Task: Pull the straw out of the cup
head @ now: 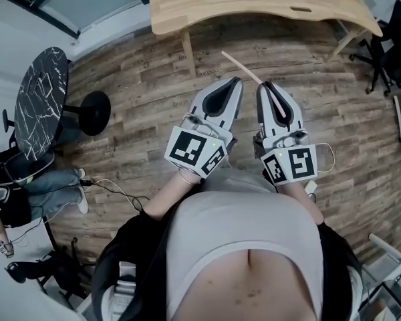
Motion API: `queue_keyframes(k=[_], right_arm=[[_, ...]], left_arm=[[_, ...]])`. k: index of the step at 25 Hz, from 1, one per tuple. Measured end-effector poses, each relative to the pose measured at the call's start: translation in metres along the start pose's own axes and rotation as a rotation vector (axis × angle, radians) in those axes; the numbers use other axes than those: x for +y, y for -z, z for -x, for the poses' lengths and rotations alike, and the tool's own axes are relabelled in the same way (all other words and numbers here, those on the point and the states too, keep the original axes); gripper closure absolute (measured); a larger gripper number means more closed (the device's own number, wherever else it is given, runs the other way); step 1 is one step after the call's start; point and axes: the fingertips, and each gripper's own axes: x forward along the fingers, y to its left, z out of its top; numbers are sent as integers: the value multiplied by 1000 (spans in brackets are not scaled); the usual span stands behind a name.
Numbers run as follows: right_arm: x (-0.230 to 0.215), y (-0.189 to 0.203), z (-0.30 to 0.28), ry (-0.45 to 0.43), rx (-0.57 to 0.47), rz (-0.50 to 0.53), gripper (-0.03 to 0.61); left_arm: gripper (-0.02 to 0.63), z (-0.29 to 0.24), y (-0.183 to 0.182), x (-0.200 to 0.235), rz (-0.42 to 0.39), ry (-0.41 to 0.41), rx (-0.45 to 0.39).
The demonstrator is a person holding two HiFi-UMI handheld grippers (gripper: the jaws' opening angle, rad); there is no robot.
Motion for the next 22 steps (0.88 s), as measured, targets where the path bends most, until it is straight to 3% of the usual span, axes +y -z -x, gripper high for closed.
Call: queue_keyframes(k=[22], right_arm=[[27, -17, 134, -59, 14, 53, 526]], left_arm=[[607, 71, 26, -115, 2, -55, -3]])
